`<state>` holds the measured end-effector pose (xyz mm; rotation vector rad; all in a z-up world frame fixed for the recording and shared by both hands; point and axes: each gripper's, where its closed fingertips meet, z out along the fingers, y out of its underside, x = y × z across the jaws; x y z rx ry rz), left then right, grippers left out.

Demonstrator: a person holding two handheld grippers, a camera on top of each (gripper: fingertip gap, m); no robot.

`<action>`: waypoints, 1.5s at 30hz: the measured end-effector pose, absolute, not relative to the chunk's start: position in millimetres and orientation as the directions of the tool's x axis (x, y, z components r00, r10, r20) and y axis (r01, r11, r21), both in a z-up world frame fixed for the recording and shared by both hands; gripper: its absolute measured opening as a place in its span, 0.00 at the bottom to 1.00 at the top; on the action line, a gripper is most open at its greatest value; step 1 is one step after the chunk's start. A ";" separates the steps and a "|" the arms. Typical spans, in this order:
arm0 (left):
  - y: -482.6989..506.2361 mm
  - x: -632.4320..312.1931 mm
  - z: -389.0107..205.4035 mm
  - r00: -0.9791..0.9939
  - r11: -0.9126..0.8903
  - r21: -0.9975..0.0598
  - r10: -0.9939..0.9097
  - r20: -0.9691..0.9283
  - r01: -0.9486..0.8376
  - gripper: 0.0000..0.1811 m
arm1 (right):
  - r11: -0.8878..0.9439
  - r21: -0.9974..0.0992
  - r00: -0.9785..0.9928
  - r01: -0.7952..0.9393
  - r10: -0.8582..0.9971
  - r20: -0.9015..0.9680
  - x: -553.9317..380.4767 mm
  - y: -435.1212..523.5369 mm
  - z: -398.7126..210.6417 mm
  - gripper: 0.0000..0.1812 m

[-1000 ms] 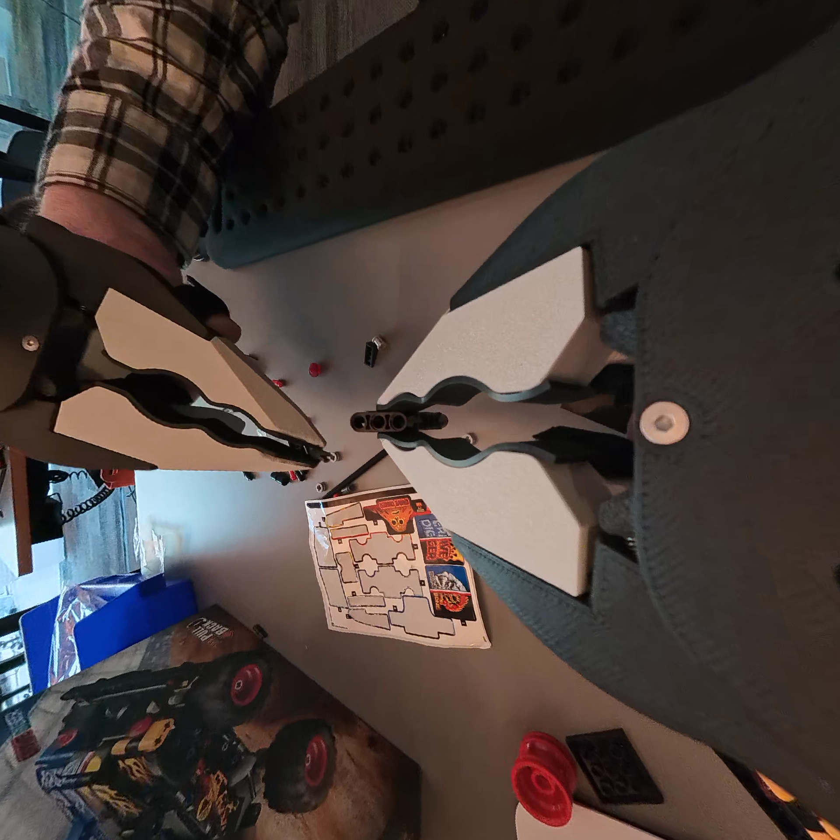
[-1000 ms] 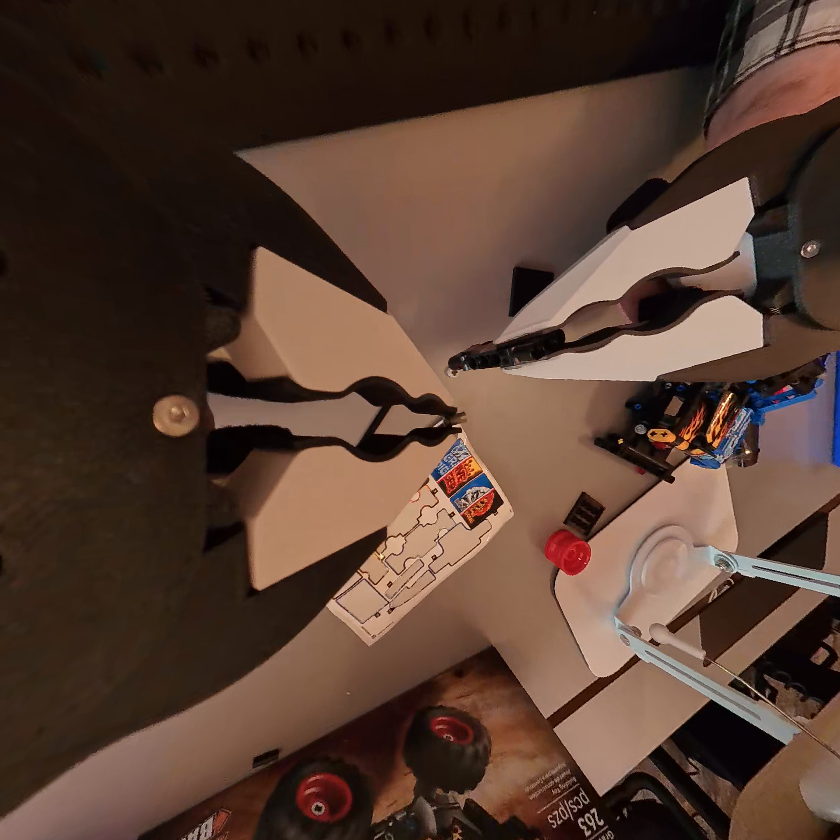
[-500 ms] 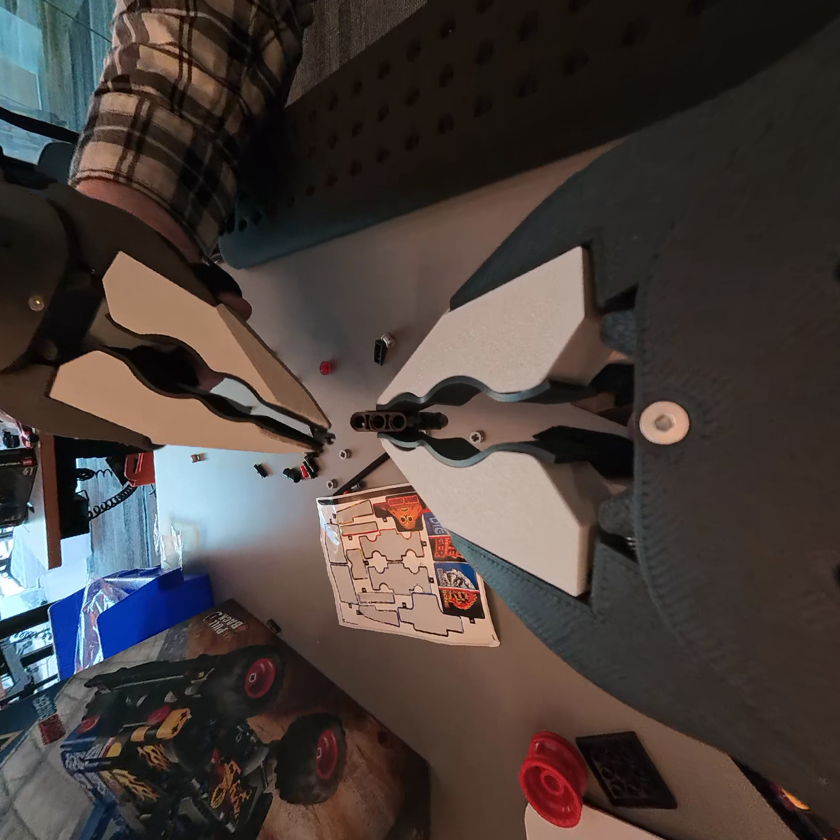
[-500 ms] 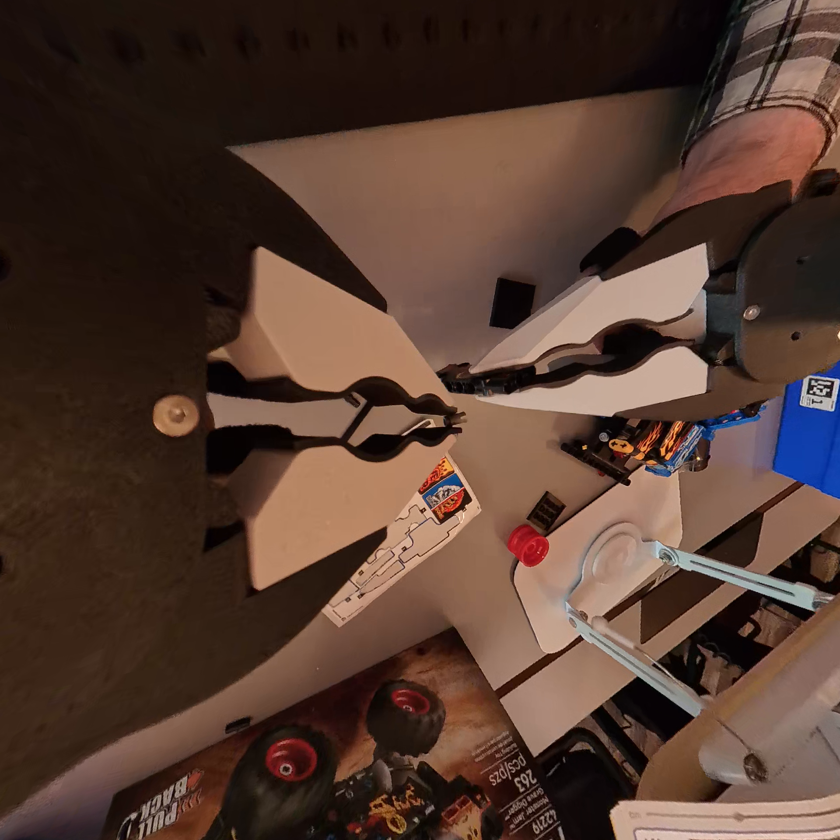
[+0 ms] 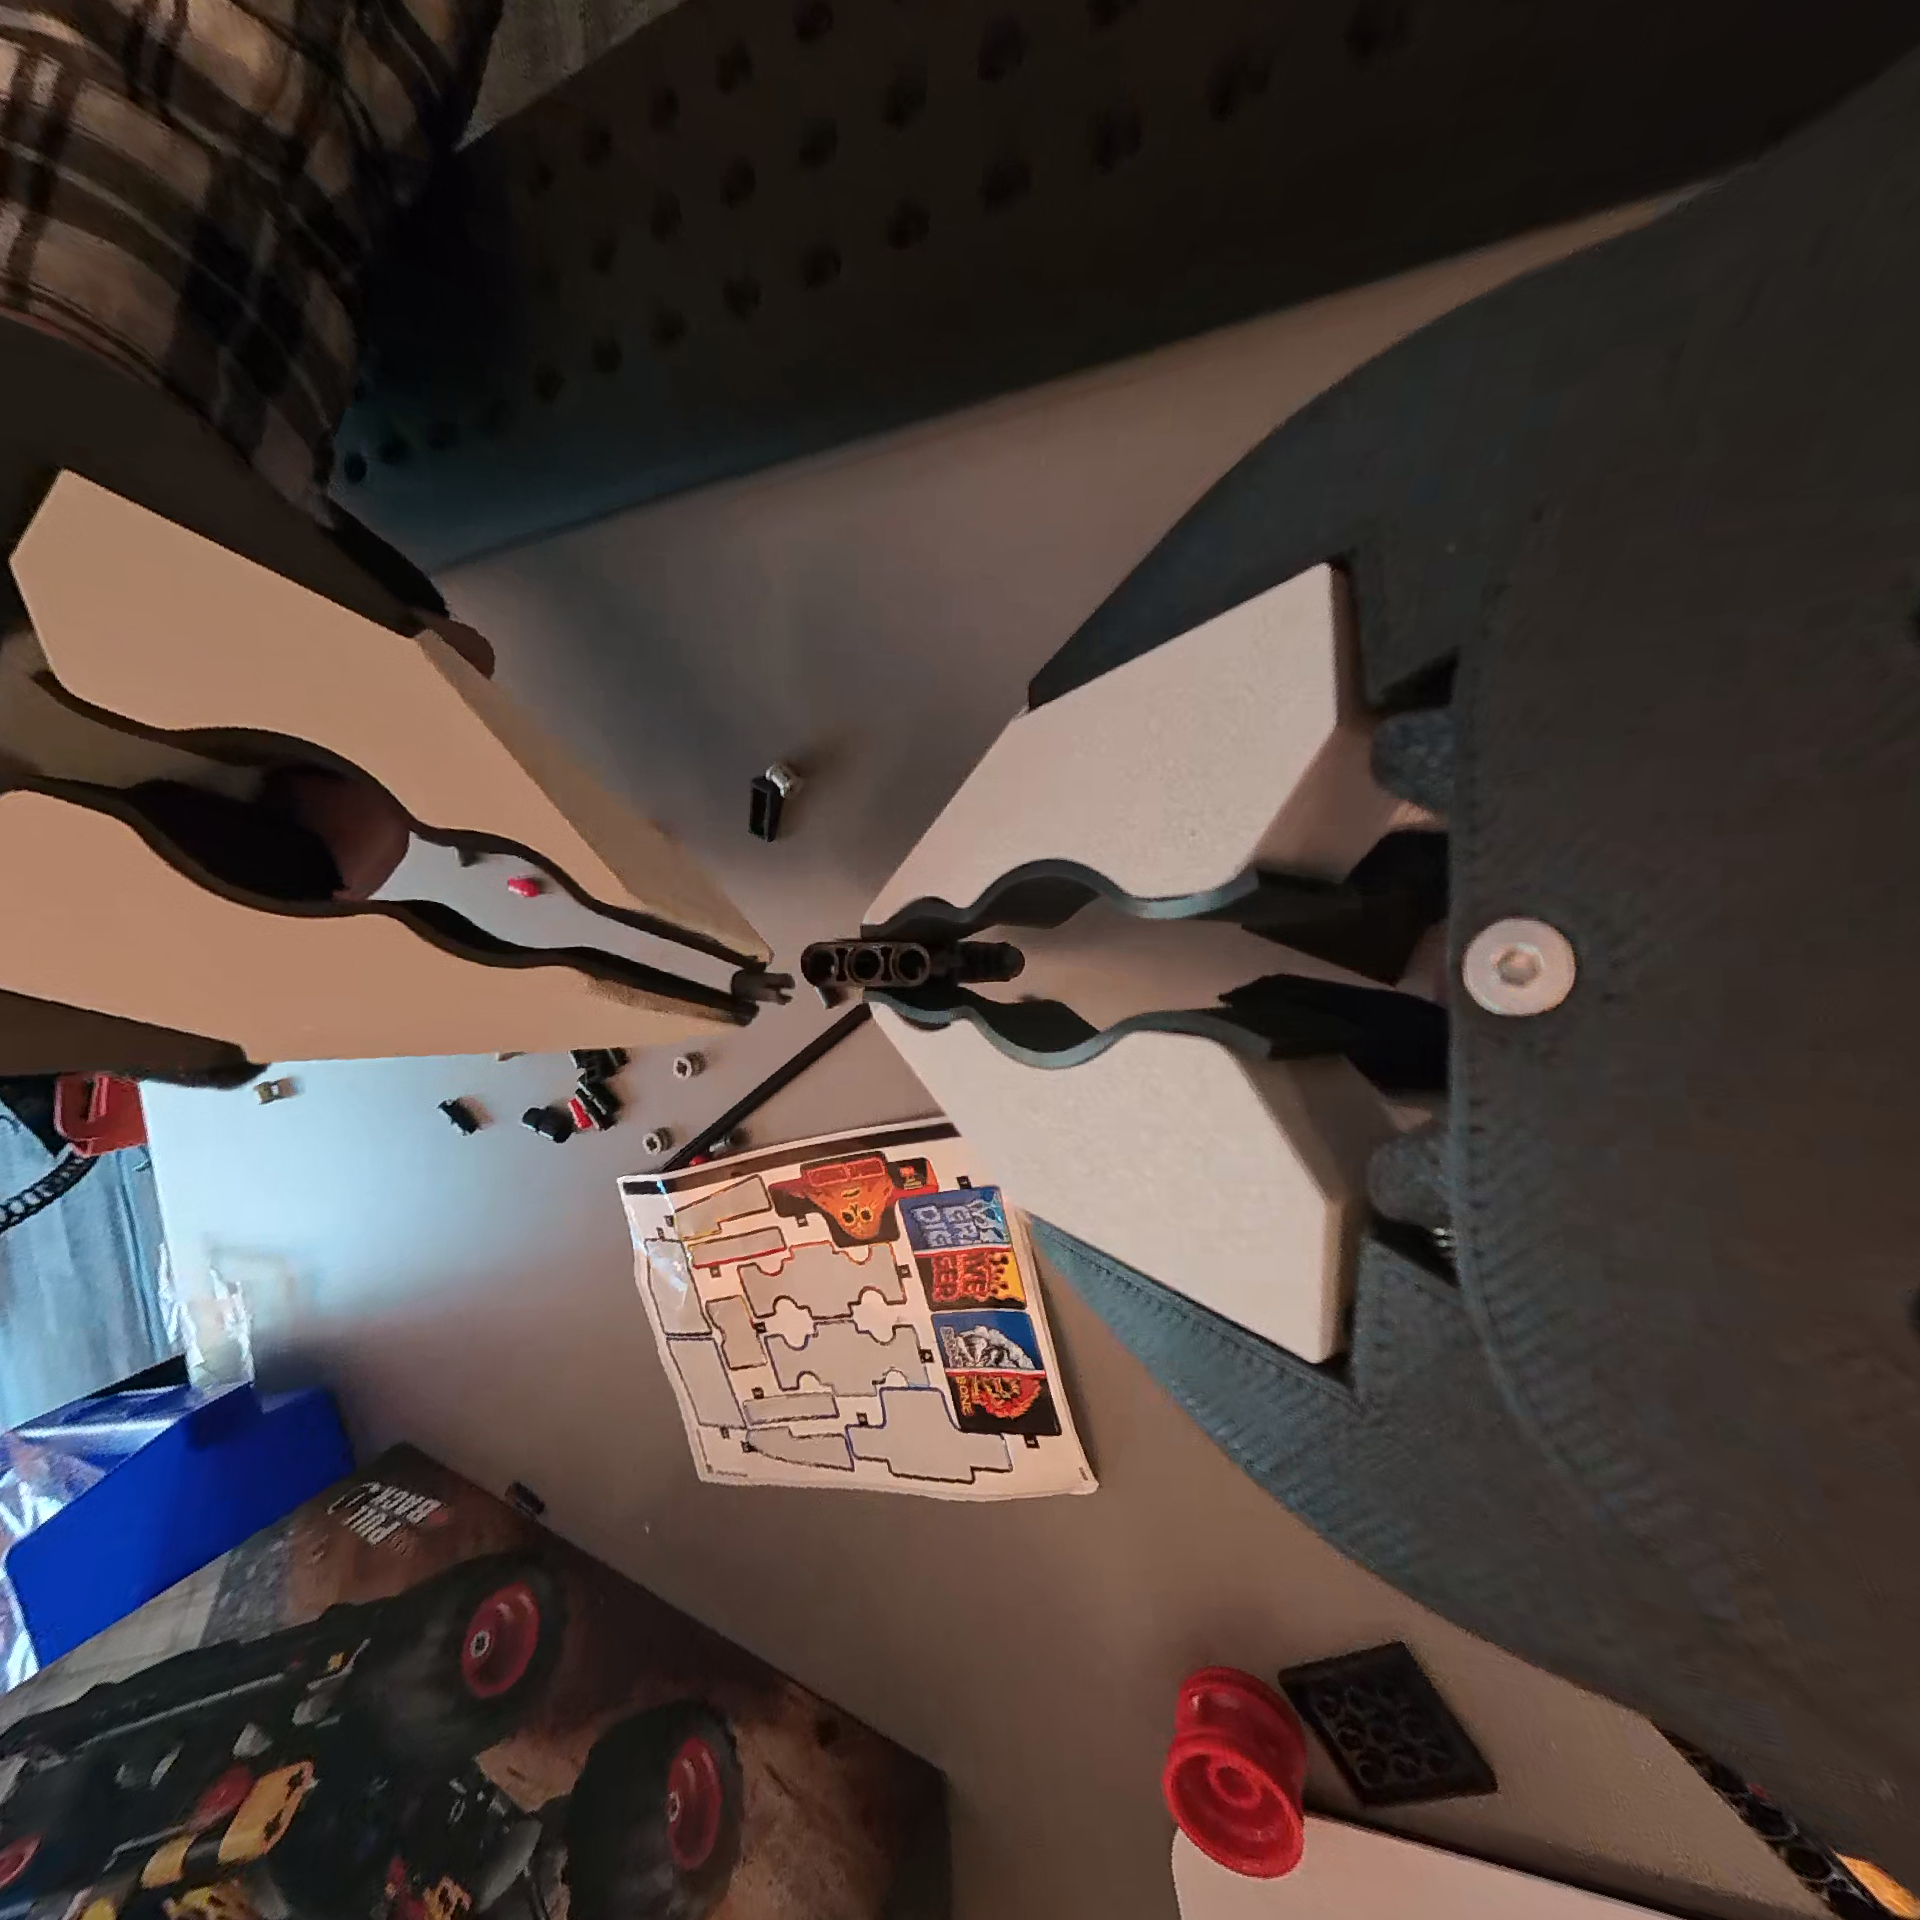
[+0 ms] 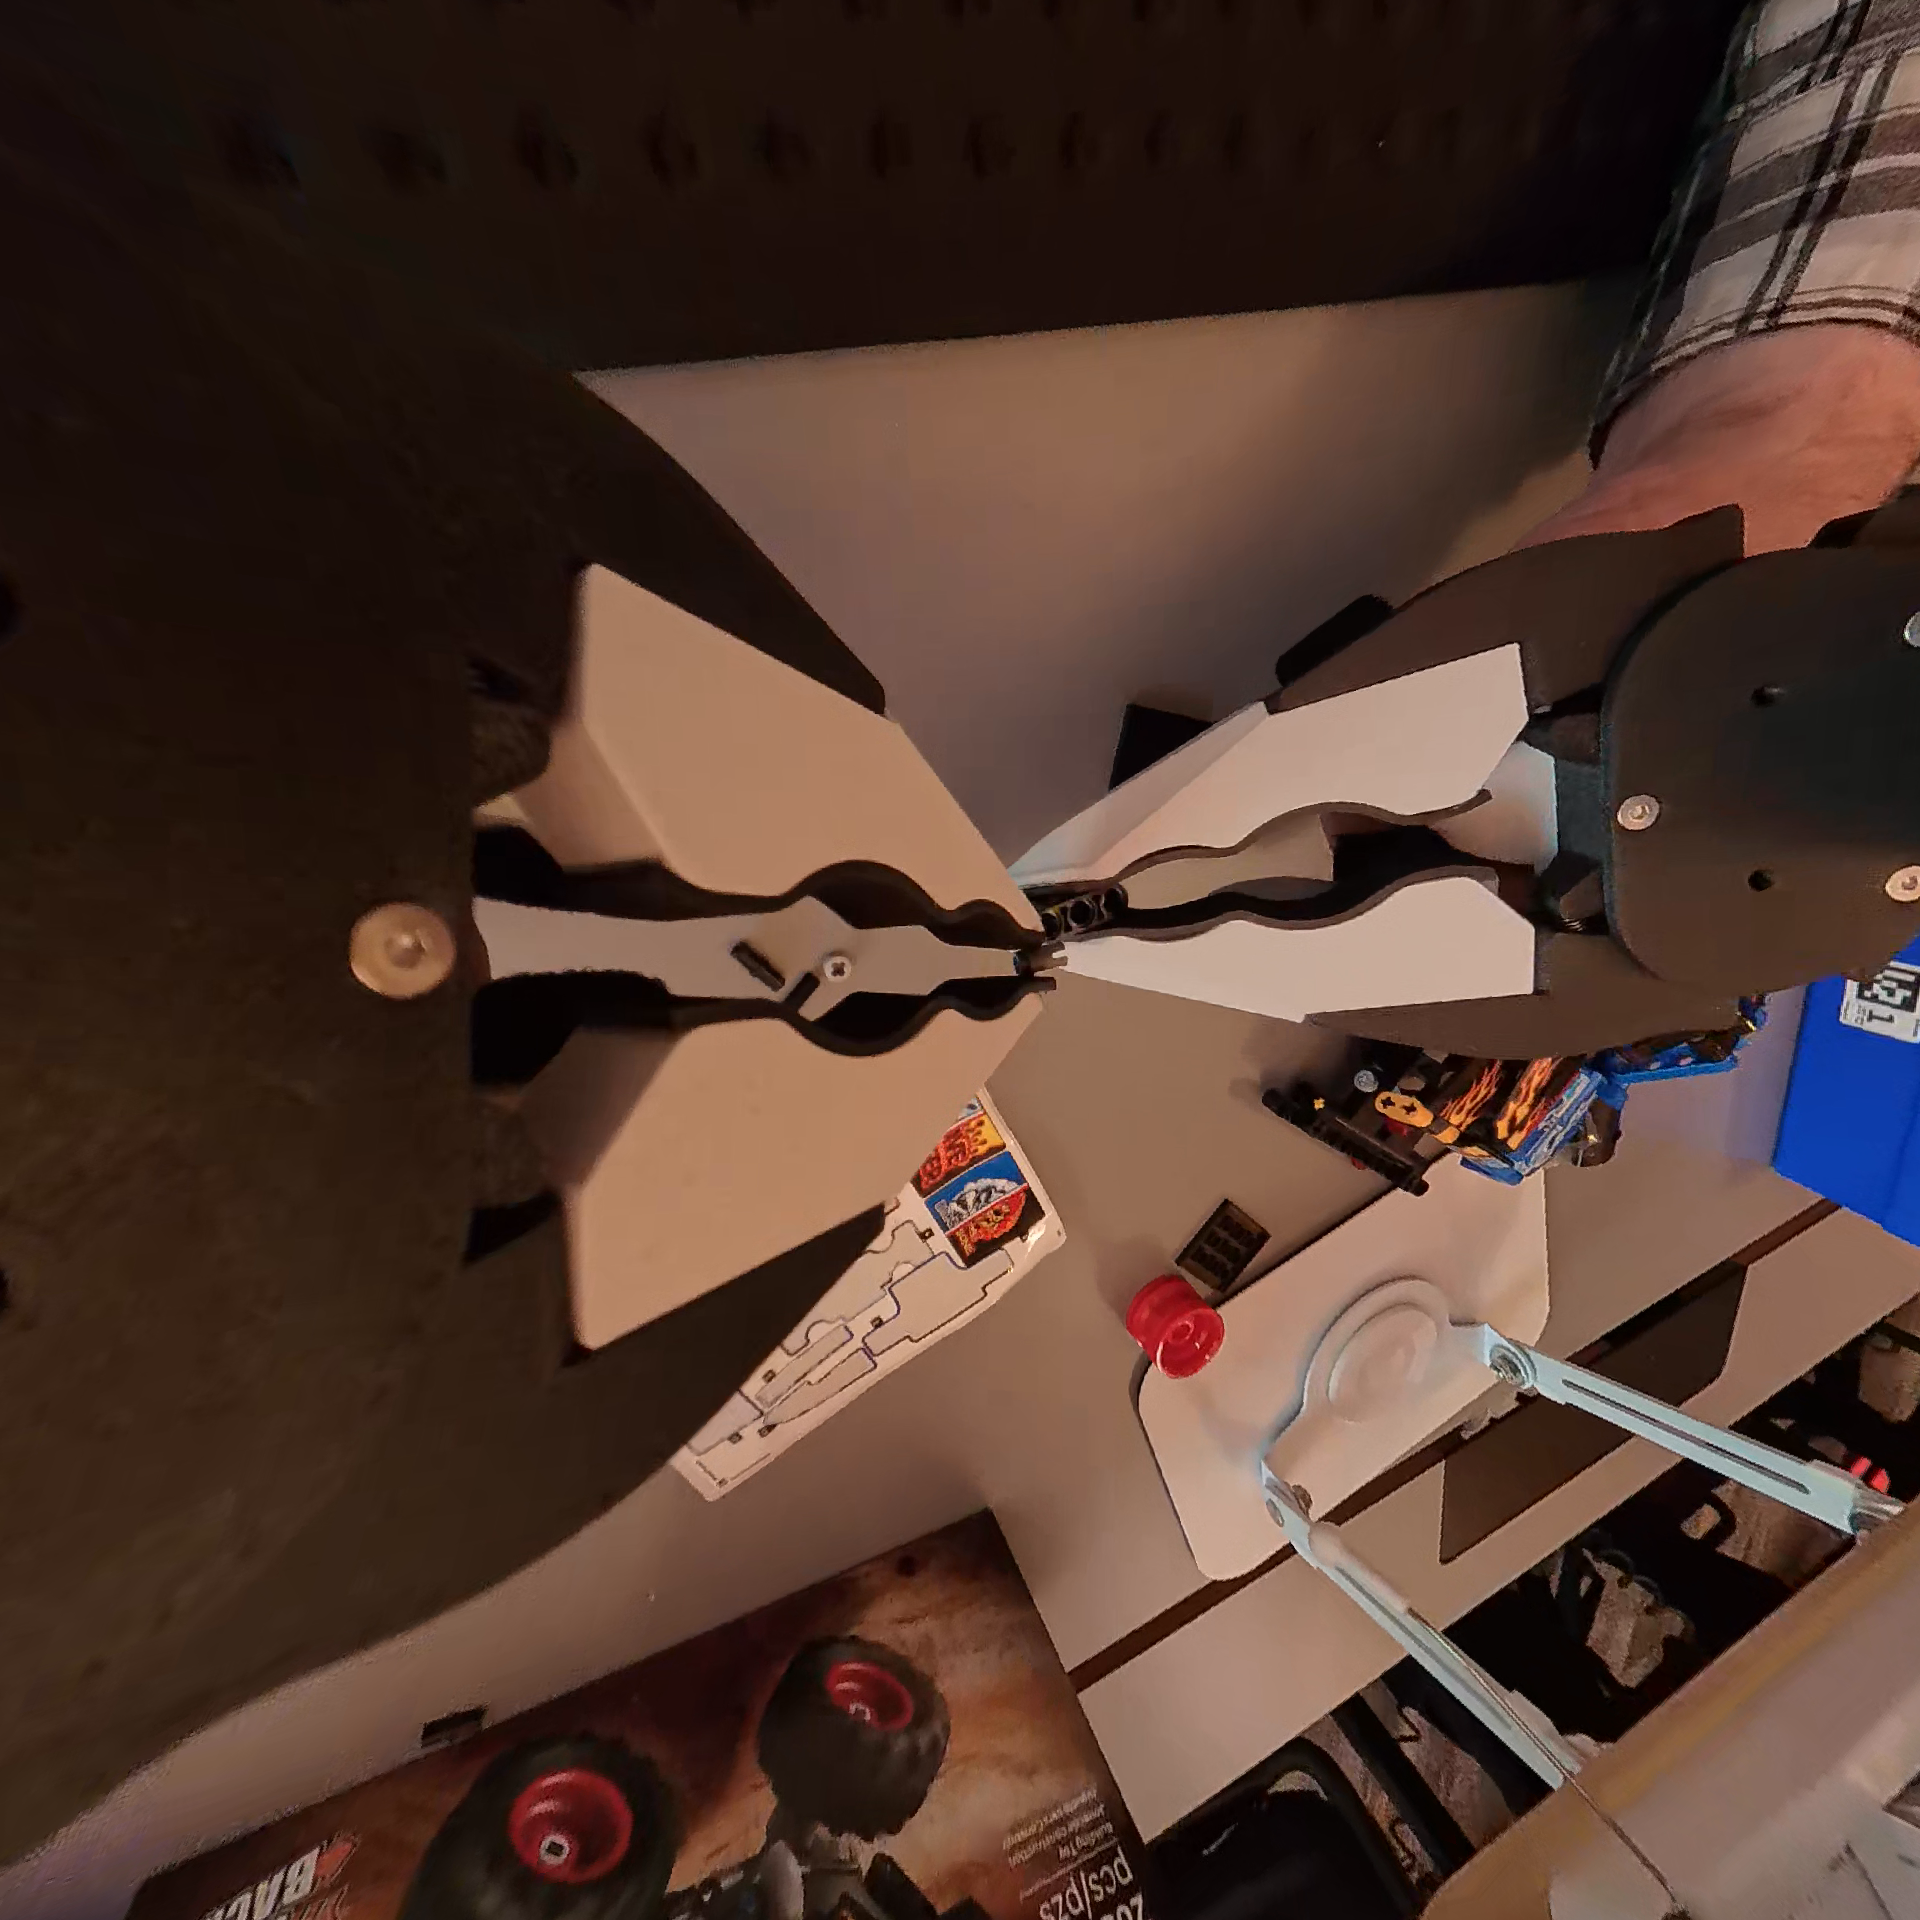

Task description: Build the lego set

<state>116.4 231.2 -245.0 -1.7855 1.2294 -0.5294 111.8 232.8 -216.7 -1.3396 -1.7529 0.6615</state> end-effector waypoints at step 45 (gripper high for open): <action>230.4 125.1 -267.4 0.400 -0.221 -0.854 -0.916 0.018 -0.470 0.04 | 0.249 -0.794 -0.112 0.555 0.968 0.225 116.1 234.9 -239.5 0.01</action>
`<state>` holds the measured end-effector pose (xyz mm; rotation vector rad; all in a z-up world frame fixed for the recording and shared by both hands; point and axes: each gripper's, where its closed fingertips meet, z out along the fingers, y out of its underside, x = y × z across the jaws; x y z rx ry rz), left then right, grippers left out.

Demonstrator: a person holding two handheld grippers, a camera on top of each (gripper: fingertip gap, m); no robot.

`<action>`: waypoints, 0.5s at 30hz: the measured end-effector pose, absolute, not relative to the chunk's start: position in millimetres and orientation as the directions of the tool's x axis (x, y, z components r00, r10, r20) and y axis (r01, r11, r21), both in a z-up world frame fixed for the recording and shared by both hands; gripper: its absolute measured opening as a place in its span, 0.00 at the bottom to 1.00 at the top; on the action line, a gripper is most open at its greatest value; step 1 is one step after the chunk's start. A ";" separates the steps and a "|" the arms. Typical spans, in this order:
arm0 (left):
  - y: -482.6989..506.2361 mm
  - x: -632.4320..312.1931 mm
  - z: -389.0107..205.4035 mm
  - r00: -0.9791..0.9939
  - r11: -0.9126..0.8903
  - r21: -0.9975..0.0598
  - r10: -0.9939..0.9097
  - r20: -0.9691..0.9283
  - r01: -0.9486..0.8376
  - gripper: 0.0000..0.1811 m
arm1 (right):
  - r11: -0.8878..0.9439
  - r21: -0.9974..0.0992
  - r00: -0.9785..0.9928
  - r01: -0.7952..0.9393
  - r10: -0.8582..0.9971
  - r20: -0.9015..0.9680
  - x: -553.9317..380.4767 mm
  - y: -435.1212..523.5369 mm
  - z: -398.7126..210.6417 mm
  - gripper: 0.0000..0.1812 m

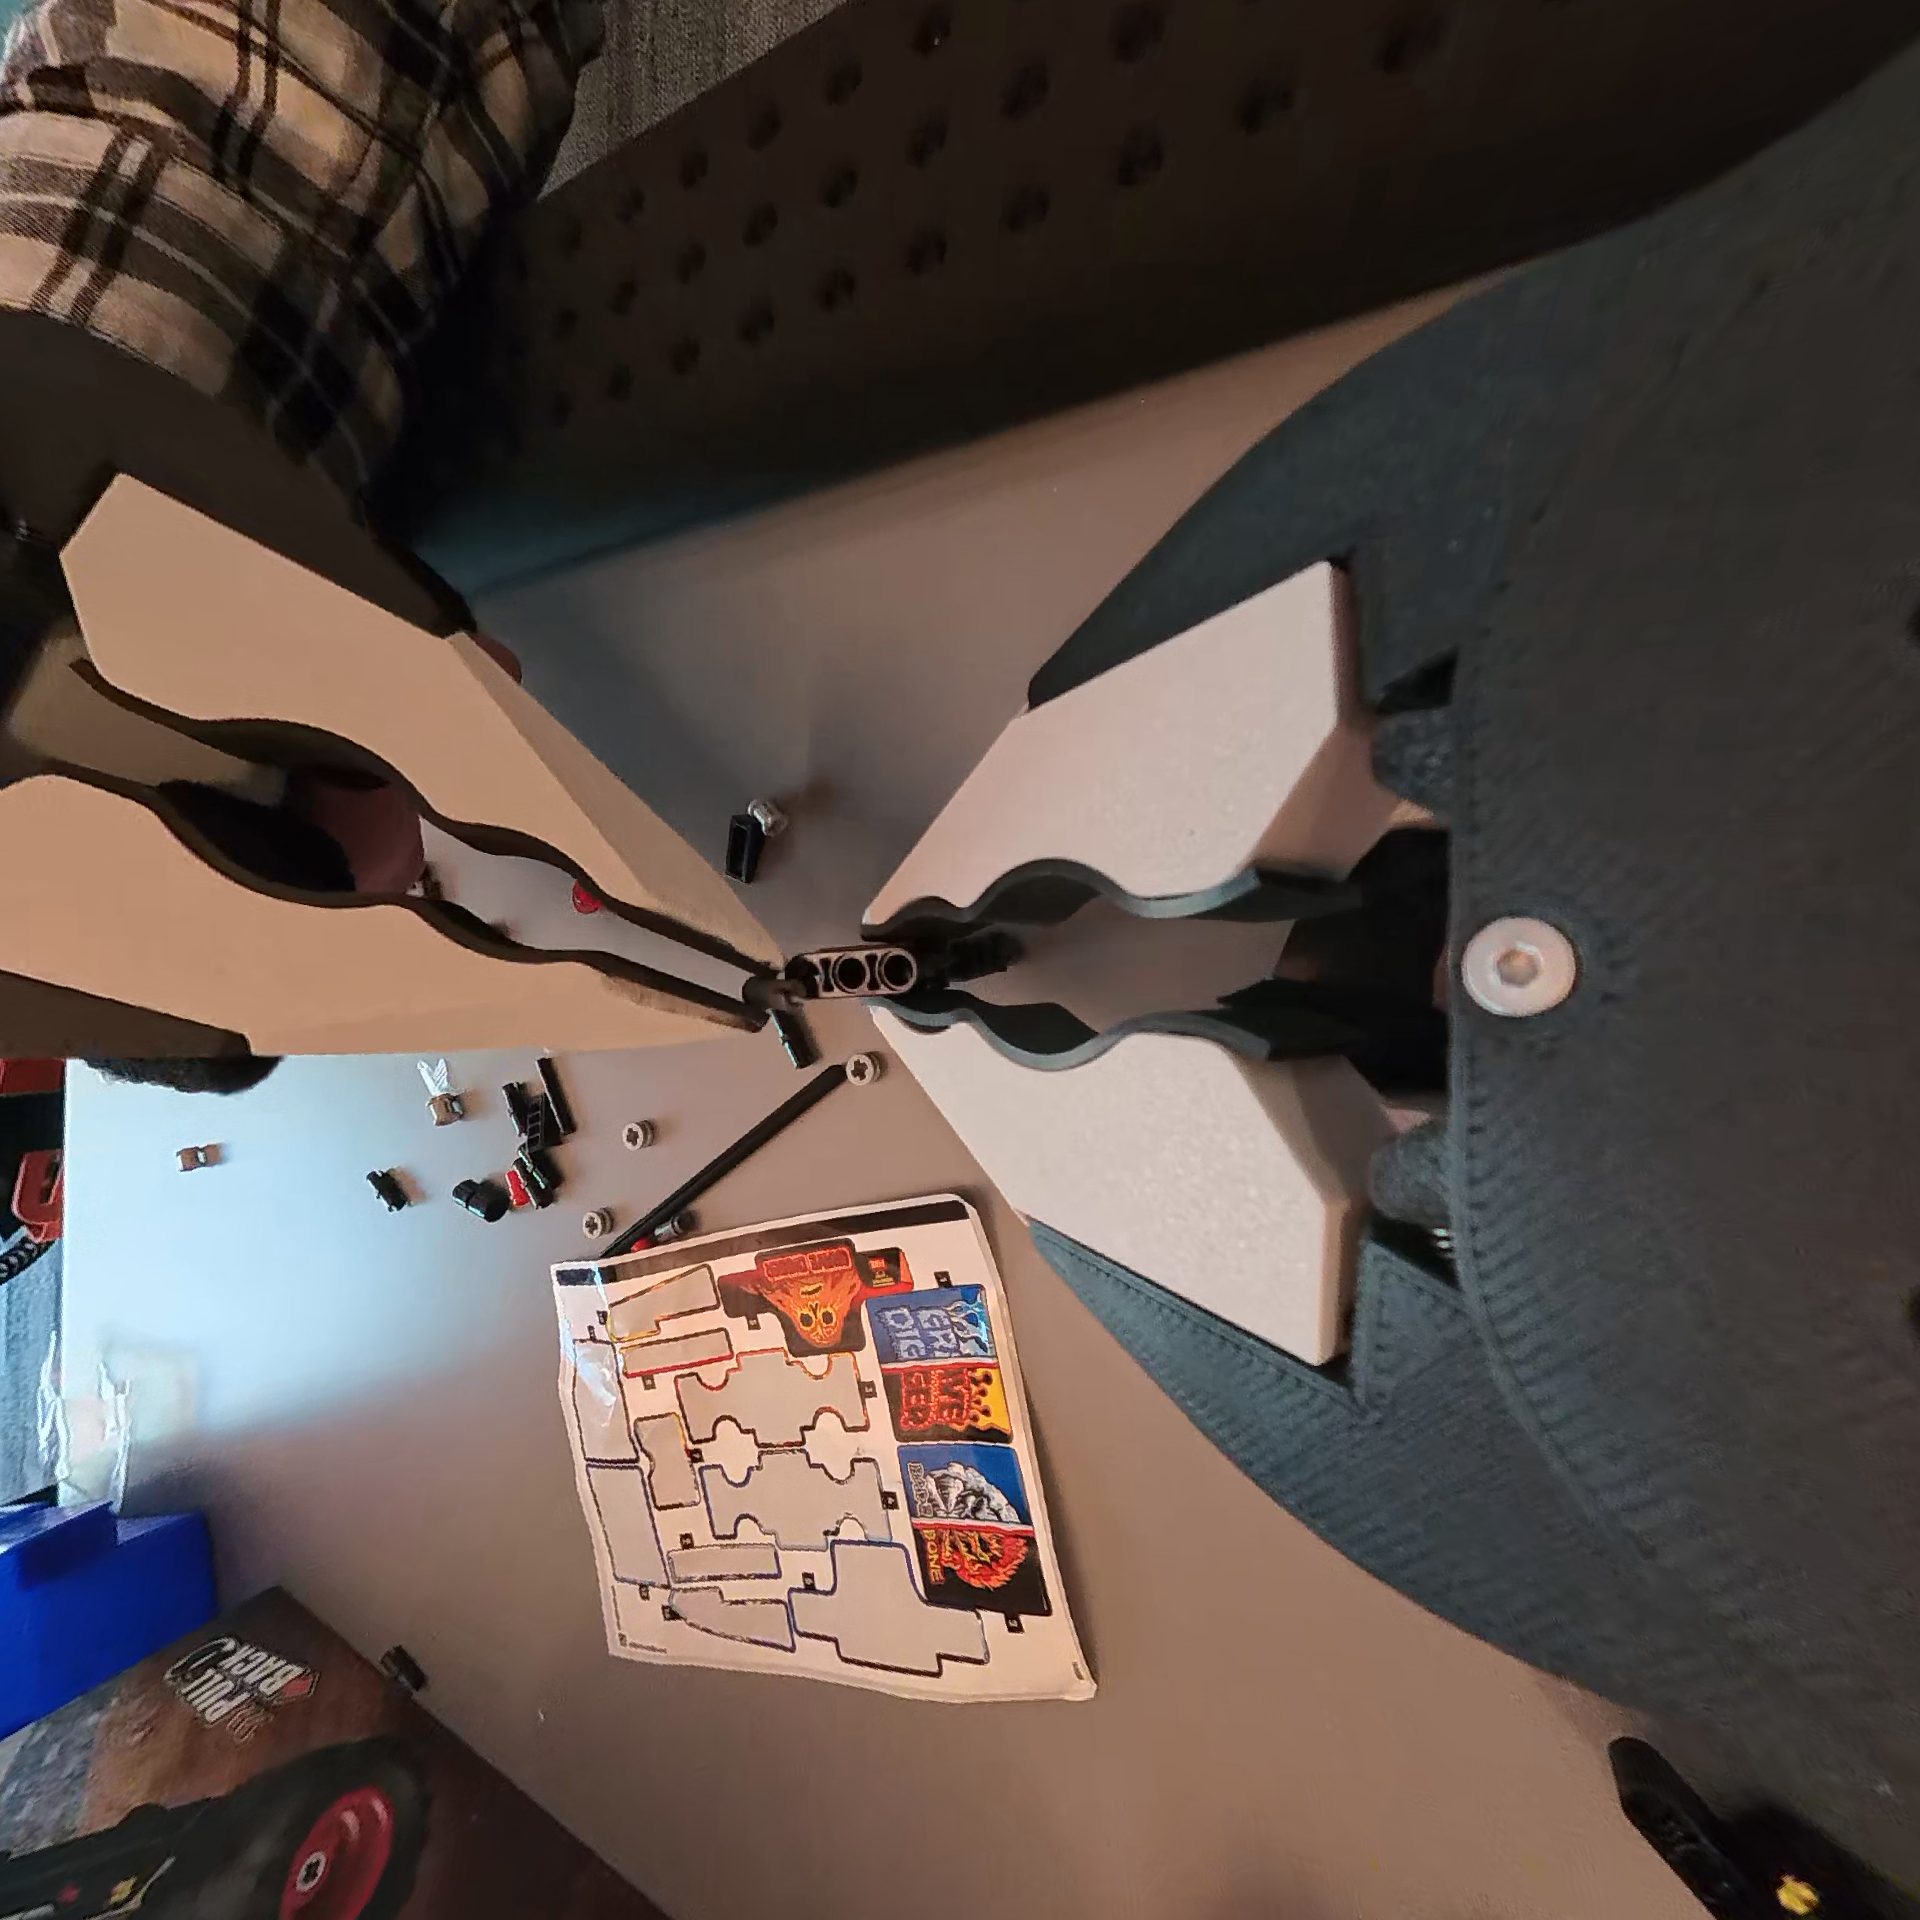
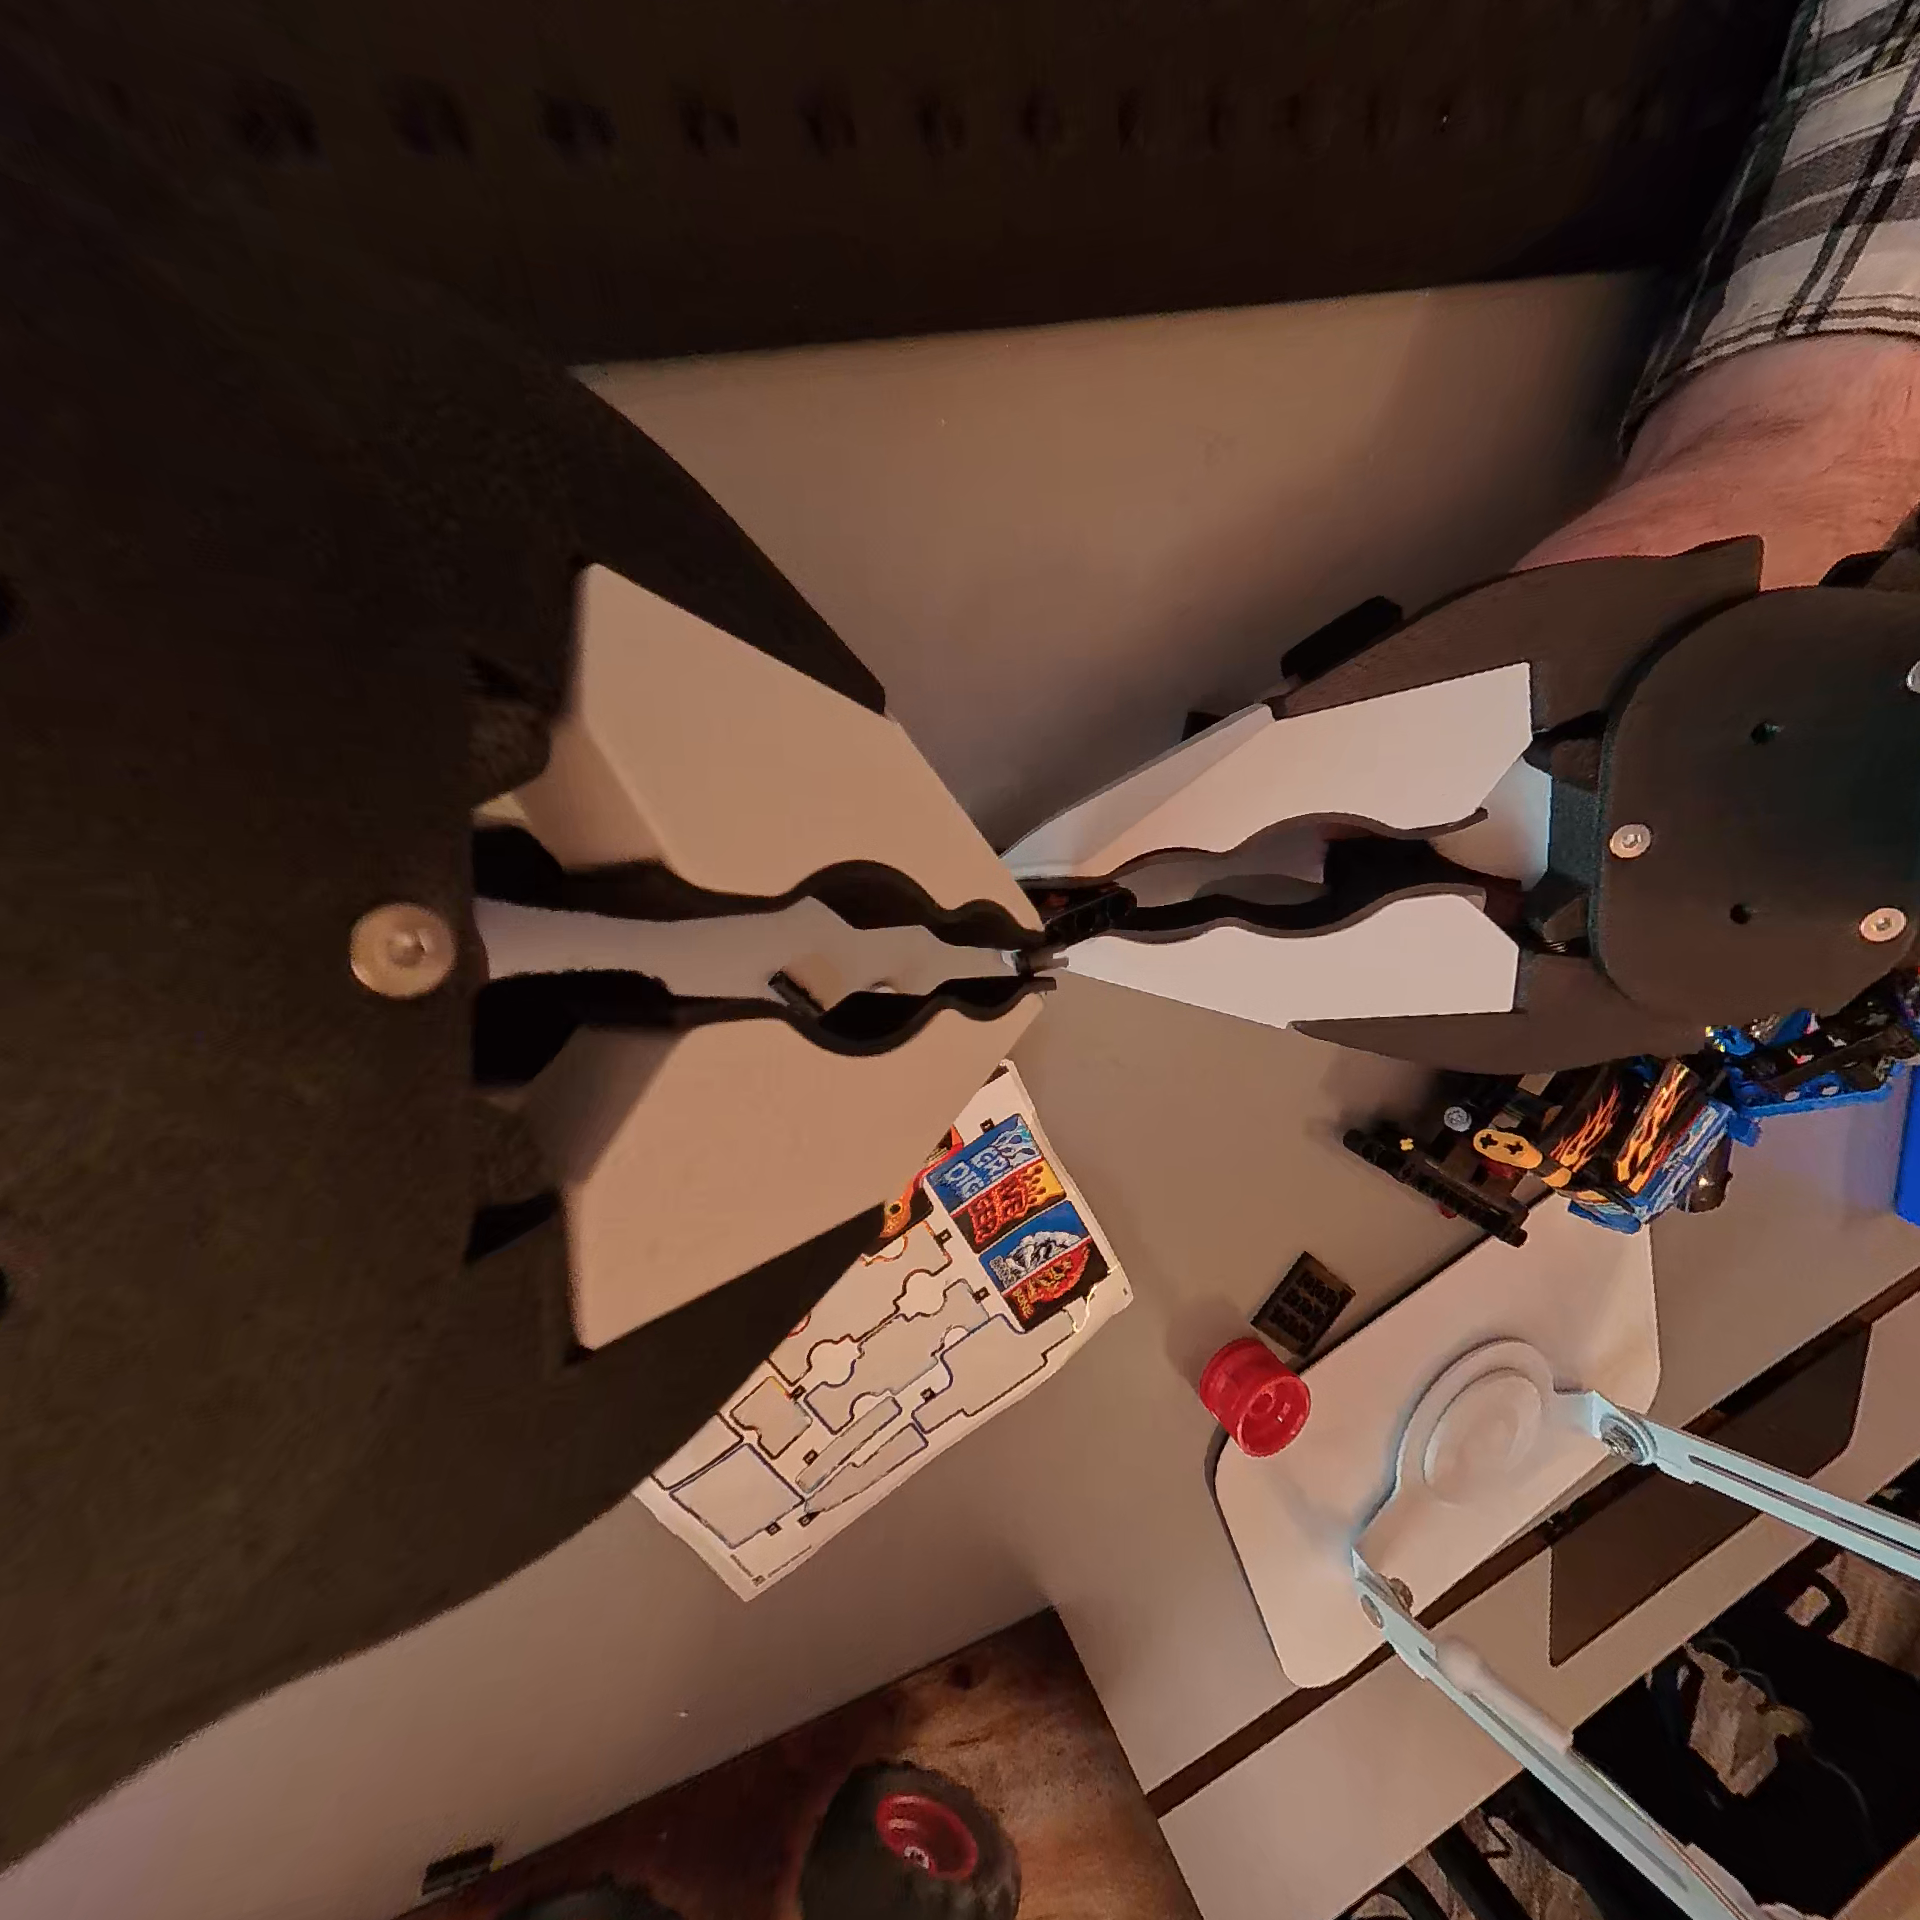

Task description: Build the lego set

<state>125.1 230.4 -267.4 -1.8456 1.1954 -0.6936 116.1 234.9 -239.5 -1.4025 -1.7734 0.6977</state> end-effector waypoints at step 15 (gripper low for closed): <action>229.9 119.6 -266.9 0.392 -0.228 -0.856 -0.919 0.032 -0.464 0.04 | 0.251 -0.795 -0.106 0.552 0.967 0.231 116.3 235.9 -240.3 0.01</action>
